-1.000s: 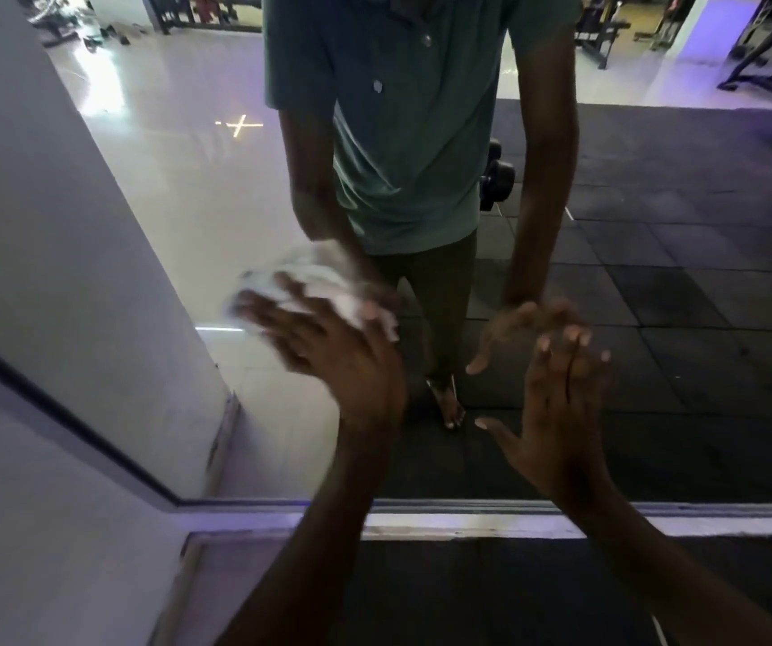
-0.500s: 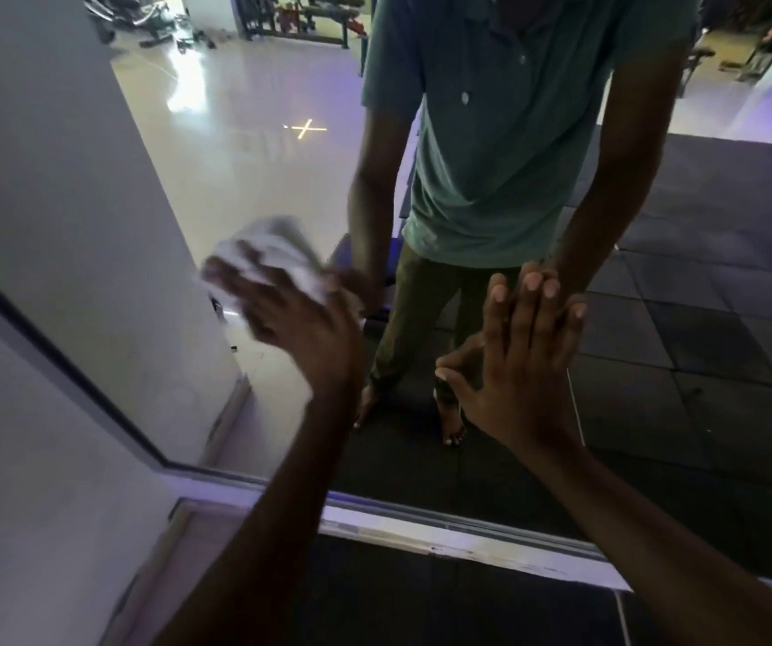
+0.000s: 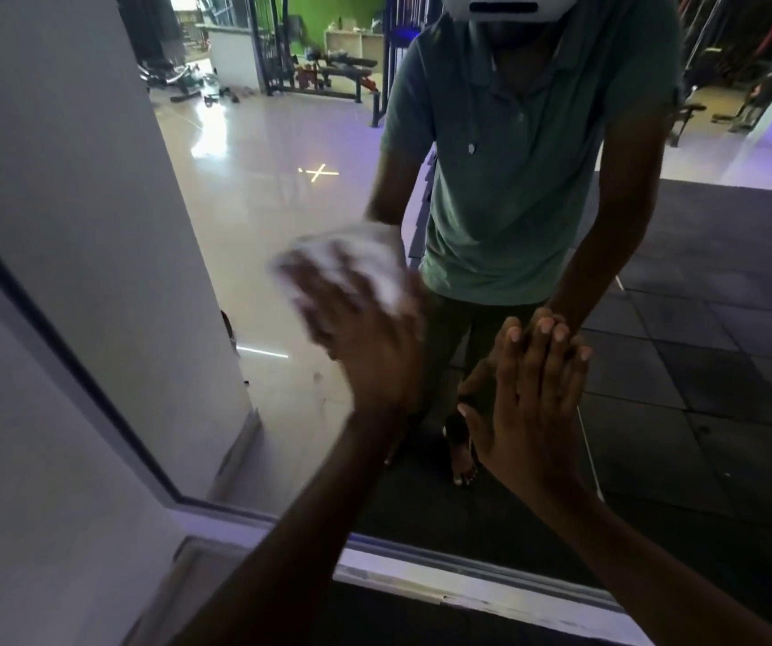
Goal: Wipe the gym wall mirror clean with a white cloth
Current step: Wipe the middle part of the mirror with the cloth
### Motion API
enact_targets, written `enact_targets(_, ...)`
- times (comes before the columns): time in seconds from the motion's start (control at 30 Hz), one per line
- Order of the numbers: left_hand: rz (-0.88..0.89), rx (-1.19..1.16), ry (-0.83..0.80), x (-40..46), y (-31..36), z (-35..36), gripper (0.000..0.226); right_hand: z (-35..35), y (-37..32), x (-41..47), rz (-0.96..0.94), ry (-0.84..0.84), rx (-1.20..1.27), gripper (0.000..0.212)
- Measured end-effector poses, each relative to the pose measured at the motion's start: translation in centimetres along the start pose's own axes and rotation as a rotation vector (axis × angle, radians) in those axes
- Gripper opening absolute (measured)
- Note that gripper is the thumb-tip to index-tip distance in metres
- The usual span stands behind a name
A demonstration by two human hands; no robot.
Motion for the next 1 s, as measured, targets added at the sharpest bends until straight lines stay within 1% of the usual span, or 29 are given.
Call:
enact_targets(0.03,0.239,0.032,-0.072,-1.0,3.2,0.3,0.077,-0.4,-0.2,0.0,0.006,-0.008,0.002,0.108)
enact_targets(0.07,0.436,0.062,-0.073,-1.0,4.7,-0.4,0.071,-0.7,-0.4,0.0,0.010,-0.015,0.002,0.107)
enact_targets(0.1,0.566,0.069,-0.026,0.9,4.0,-1.5,0.067,-1.1,-0.4,0.1,0.009,-0.012,0.003,0.107)
enact_targets(0.13,0.596,0.063,0.045,2.4,3.9,-3.7,0.065,-1.5,-0.5,0.3,0.002,0.001,0.007,0.107)
enact_targets(0.17,0.516,0.093,0.110,5.4,-0.4,-3.1,0.065,-2.0,-0.4,0.5,-0.006,0.023,0.017,0.106)
enact_targets(0.23,0.119,0.203,0.084,11.9,-16.3,5.2,0.068,-3.1,-0.8,1.7,-0.015,0.076,0.027,0.102)
enact_targets(0.27,-0.079,0.197,0.059,14.8,-22.7,7.8,0.077,-3.7,-1.2,2.7,-0.012,0.095,0.027,0.101)
enact_targets(0.3,-0.191,0.139,0.120,16.3,-25.9,9.3,0.085,-4.2,-1.8,3.8,-0.016,0.111,0.025,0.100)
enact_targets(0.33,-0.259,0.116,0.135,15.7,-24.7,9.4,0.084,-4.8,-2.4,4.9,-0.027,0.127,0.022,0.099)
enact_targets(0.37,-0.221,0.104,0.151,14.5,-19.4,7.1,0.077,-5.5,-3.1,6.3,-0.044,0.148,0.009,0.097)
enact_targets(0.4,-0.052,0.130,0.088,12.7,-11.5,4.5,0.072,-6.2,-3.6,7.8,-0.053,0.170,-0.004,0.095)
enact_targets(0.43,0.217,0.102,0.002,10.7,-2.6,0.1,0.069,-7.1,-4.0,9.3,-0.045,0.196,-0.003,0.092)
enact_targets(0.47,0.496,0.060,-0.057,8.4,4.7,-4.5,0.067,-8.0,-4.1,10.8,-0.023,0.230,0.013,0.090)
enact_targets(0.5,0.683,0.068,-0.040,8.7,5.9,-6.7,0.065,-9.0,-3.8,12.2,0.011,0.268,0.029,0.088)
enact_targets(0.53,0.676,0.096,0.034,11.0,4.3,-8.1,0.065,-9.9,-3.4,13.6,0.042,0.299,0.024,0.088)
enact_targets(0.57,0.529,0.091,0.090,15.6,-0.5,-8.0,0.064,-10.7,-3.1,14.7,0.063,0.315,0.004,0.089)
enact_targets(0.6,0.354,0.130,0.177,19.9,-5.4,-8.2,0.063,-11.3,-2.9,15.6,0.068,0.322,-0.026,0.090)
enact_targets(0.63,0.118,0.163,0.242,23.1,-9.1,-9.2,0.064,-11.8,-3.0,16.3,0.055,0.322,-0.054,0.090)
enact_targets(0.67,-0.077,0.179,0.296,24.2,-11.0,-9.9,0.066,-11.9,-3.0,16.7,0.035,0.317,-0.076,0.089)
enact_targets(0.7,-0.188,0.164,0.320,23.8,-10.2,-10.4,0.069,-11.9,-3.2,17.0,0.015,0.311,-0.095,0.087)
enact_targets(0.73,-0.216,0.121,0.307,22.4,-7.6,-10.0,0.070,-11.6,-3.3,17.1,0.006,0.296,-0.112,0.084)
enact_targets(0.77,-0.111,0.109,0.293,20.3,-3.9,-9.4,0.069,-11.2,-3.4,17.1,0.007,0.278,-0.130,0.083)
enact_targets(0.8,0.106,0.106,0.206,17.4,0.6,-8.4,0.068,-10.9,-3.4,17.0,0.013,0.265,-0.141,0.083)
enact_targets(0.83,0.418,0.111,0.077,14.1,5.0,-7.3,0.066,-10.7,-3.4,16.9,0.018,0.261,-0.143,0.082)
enact_targets(0.87,0.695,0.128,-0.045,10.7,7.6,-6.6,0.064,-10.7,-3.4,16.9,0.018,0.267,-0.142,0.082)
enact_targets(0.9,0.862,0.155,-0.080,9.8,7.0,-6.4,0.063,-10.7,-3.4,16.9,0.013,0.272,-0.143,0.083)
enact_targets(0.93,0.899,0.165,-0.031,11.4,4.9,-6.8,0.063,-10.8,-3.2,16.9,0.003,0.277,-0.148,0.083)
enact_targets(0.97,0.795,0.168,0.043,14.4,1.8,-7.6,0.064,-10.8,-3.1,16.9,-0.006,0.281,-0.151,0.083)
enact_targets(1.0,0.590,0.156,0.137,17.6,-1.6,-9.0,0.065,-10.7,-3.1,16.9,-0.010,0.285,-0.149,0.084)
Point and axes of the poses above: each hand's wrist, its own x-axis towards the middle knuckle, its own z-axis out of the palm, y = z × x, the point moved 9 cm from there along x, towards the middle knuckle
